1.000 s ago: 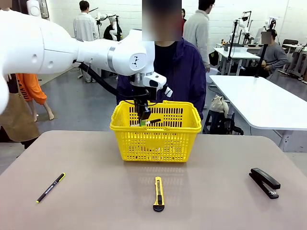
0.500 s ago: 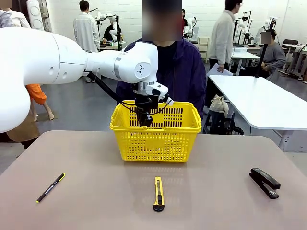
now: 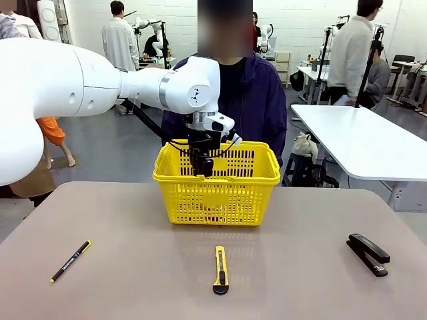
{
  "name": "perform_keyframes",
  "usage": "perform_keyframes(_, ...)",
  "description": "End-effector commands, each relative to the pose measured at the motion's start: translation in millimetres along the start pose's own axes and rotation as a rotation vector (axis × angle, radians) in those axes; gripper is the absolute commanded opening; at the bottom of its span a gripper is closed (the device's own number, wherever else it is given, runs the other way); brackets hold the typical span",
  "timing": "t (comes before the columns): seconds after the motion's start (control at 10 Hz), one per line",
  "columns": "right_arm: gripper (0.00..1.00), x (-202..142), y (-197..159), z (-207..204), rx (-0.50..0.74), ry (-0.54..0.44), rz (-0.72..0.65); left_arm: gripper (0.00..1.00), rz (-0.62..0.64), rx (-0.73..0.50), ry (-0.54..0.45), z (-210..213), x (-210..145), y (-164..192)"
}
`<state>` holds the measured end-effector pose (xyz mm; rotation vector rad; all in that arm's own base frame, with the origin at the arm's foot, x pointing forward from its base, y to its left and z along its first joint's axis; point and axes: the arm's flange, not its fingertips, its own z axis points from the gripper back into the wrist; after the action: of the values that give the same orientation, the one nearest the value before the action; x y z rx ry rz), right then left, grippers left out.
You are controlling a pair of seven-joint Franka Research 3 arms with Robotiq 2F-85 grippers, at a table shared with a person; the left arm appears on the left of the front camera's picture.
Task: Place the items the person wants into the basket.
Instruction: Pick up the item the person points to and place it in the Market Basket.
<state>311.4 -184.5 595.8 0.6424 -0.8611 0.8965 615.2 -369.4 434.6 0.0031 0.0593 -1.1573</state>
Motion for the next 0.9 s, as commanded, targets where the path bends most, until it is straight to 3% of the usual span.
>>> perform_keyframes(0.0,1.00,0.7,-0.4,-0.6,0.006,-0.037,0.013,1.00,-0.025,0.005,0.014,6.0,8.5,5.5)
perform_keyframes(0.6,1.00,0.7,-0.4,-0.6,0.006,-0.037,0.013,1.00,-0.012,0.029,-0.012,19.5,3.1,3.3)
perform_keyframes(0.8,1.00,0.7,-0.4,-0.6,0.006,-0.037,0.013,1.00,-0.008,0.025,0.002,55.5,-20.8,-16.0)
